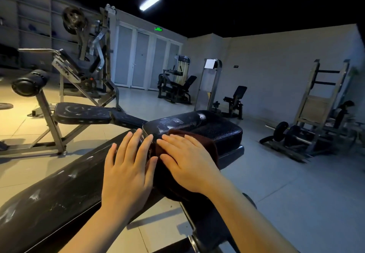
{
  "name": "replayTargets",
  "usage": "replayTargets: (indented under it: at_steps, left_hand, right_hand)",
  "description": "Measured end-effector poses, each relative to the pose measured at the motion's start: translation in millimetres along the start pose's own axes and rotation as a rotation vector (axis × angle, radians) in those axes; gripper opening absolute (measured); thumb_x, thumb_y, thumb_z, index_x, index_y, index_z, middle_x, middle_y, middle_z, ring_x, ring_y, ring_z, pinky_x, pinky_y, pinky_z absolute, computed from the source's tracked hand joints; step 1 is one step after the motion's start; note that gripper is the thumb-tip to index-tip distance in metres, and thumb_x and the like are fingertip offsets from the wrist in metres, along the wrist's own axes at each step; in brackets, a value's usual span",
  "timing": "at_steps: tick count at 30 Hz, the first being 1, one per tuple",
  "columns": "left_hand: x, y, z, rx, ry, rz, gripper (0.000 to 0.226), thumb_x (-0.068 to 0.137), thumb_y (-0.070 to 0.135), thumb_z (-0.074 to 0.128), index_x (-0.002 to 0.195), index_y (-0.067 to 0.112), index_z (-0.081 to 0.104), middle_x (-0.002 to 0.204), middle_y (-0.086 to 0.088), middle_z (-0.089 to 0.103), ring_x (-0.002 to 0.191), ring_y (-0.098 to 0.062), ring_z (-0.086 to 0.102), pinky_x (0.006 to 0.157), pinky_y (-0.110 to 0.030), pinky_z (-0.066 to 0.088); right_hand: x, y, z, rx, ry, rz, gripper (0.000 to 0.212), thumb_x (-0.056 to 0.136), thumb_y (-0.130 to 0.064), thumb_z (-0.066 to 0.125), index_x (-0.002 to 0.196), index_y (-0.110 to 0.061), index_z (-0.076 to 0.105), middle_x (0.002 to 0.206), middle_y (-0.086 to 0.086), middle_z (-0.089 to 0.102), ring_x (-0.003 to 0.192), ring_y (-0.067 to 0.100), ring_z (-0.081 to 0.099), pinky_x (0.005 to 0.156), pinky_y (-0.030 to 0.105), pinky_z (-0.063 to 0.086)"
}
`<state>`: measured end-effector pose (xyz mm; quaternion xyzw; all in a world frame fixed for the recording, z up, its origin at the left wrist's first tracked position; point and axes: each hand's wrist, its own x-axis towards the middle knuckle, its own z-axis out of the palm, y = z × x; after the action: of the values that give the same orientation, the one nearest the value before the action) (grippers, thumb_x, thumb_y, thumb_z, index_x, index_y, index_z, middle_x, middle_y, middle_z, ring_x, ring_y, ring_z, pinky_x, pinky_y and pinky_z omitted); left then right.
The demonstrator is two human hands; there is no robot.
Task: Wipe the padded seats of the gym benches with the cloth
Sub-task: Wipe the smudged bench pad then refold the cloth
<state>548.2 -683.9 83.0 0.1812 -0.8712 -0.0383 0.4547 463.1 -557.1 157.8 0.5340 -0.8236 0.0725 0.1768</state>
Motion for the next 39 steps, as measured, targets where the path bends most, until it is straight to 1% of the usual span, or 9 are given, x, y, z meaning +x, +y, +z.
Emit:
replayTargets:
  at_steps: [4,7,13,19,23,27,31,36,39]
  left_hand:
    - [-1,-3,0,0.021,-0.008,0.014,0.054,0.1,0.049,0.02,0.14,0.021,0.044,0.148,-0.007,0.045,0.141,-0.026,0.034,0.113,-0.049,0.023]
    - [-1,-1,2,0.047,-0.019,0.044,0.054,0.1,0.05,0.021,0.14,0.022,0.042,0.147,-0.007,0.047,0.14,-0.026,0.035,0.113,-0.05,0.022]
    - [0,-2,4,0.083,-0.027,0.078,0.056,0.1,0.052,0.019,0.141,0.022,0.042,0.146,-0.008,0.048,0.139,-0.029,0.036,0.111,-0.05,0.023]
    - [1,0,3,0.095,-0.025,0.062,0.055,0.1,0.048,0.022,0.145,0.022,0.041,0.144,-0.01,0.05,0.137,-0.032,0.041,0.109,-0.053,0.029]
    - [0,3,1,0.074,-0.029,0.034,0.055,0.1,0.047,0.022,0.145,0.021,0.042,0.144,-0.01,0.05,0.138,-0.03,0.04,0.109,-0.053,0.03]
    - [-1,3,-2,-0.005,-0.003,-0.044,0.056,0.1,0.05,0.021,0.143,0.02,0.042,0.145,-0.008,0.049,0.138,-0.028,0.04,0.11,-0.053,0.031]
    - [-1,2,-2,-0.056,0.05,-0.065,0.057,0.101,0.052,0.018,0.141,0.019,0.042,0.143,-0.009,0.051,0.136,-0.03,0.043,0.108,-0.055,0.034]
    - [-3,-1,-1,-0.028,0.062,-0.042,0.055,0.099,0.048,0.024,0.139,0.018,0.048,0.142,-0.008,0.052,0.137,-0.029,0.04,0.11,-0.053,0.029]
    - [-2,0,3,0.035,0.023,-0.012,0.055,0.098,0.048,0.026,0.137,0.019,0.052,0.141,-0.007,0.054,0.137,-0.029,0.041,0.11,-0.052,0.028]
  right_hand:
    - [-1,50,-7,-0.093,0.047,0.267,0.055,0.103,-0.052,0.02,0.152,-0.029,0.028,0.16,-0.009,0.025,0.147,0.008,0.019,0.119,0.031,0.003]
    - [2,97,-29,-0.128,-0.056,0.457,0.056,0.104,-0.051,0.019,0.154,-0.026,0.023,0.162,-0.007,0.019,0.149,0.01,0.015,0.12,0.033,0.005]
    - [35,147,-43,0.104,-0.191,0.62,0.056,0.106,-0.045,0.024,0.156,-0.019,0.02,0.163,-0.001,0.015,0.15,0.018,0.016,0.119,0.032,0.013]
    - [46,133,-35,-0.049,-0.234,0.586,0.06,0.104,-0.049,0.018,0.156,-0.019,0.016,0.164,-0.001,0.009,0.15,0.02,0.011,0.121,0.044,0.014]
    - [43,73,-21,-0.107,-0.212,0.364,0.055,0.105,-0.045,0.017,0.156,-0.023,0.019,0.164,-0.005,0.012,0.15,0.014,0.01,0.122,0.044,0.005]
    - [35,6,-6,-0.078,-0.131,0.127,0.053,0.105,-0.043,0.024,0.154,-0.024,0.025,0.162,-0.004,0.02,0.149,0.013,0.015,0.122,0.04,0.005]
    - [10,-9,3,-0.046,-0.056,-0.03,0.048,0.106,-0.041,0.026,0.152,-0.029,0.029,0.16,-0.009,0.024,0.148,0.009,0.015,0.122,0.035,0.004]
    - [-12,40,-3,-0.08,0.068,0.217,0.066,0.095,-0.057,0.009,0.152,-0.031,0.029,0.159,-0.011,0.027,0.147,0.006,0.019,0.118,0.028,0.002]
    - [-16,85,-18,-0.119,0.038,0.427,0.058,0.103,-0.052,0.013,0.154,-0.027,0.025,0.161,-0.008,0.021,0.148,0.009,0.014,0.119,0.03,0.001]
